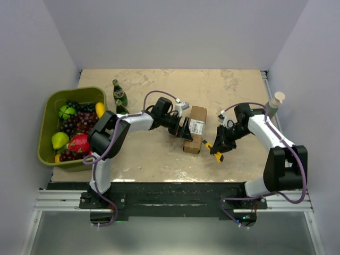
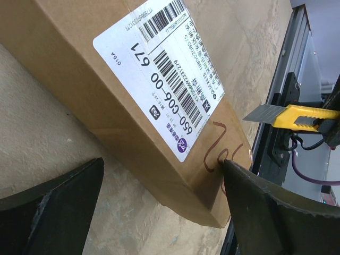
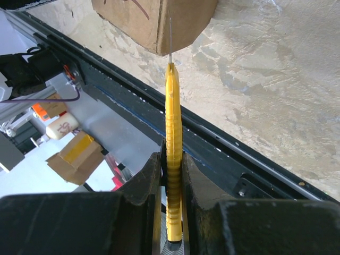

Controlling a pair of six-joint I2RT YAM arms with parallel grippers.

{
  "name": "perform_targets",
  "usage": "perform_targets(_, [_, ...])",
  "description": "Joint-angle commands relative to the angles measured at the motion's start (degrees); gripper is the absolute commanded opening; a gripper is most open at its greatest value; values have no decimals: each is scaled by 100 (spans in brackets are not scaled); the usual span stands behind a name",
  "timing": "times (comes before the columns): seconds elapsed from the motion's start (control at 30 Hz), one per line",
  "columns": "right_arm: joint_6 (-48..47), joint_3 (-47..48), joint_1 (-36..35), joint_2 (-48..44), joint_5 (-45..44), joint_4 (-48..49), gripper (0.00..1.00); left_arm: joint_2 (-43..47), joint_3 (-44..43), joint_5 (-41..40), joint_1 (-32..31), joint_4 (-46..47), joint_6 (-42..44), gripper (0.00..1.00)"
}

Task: Unpack the express box
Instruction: Cut the express box at the center of the board.

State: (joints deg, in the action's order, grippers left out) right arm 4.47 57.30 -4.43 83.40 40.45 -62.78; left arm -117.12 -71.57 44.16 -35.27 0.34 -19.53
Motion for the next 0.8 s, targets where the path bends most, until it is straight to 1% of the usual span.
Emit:
perform_targets(0.0, [-7,141,21,-69,157,-67,0,-267,-41,-610,-7,-122,186,96])
perform_targets(0.2, [-43,150,21,-78,306,-41,0,-259,-24,-628,-6,-131,221,96])
perform_targets(0.77, [-8,62,-5,72,323,29,0,-285,-50,-628,-15,-122,213,96])
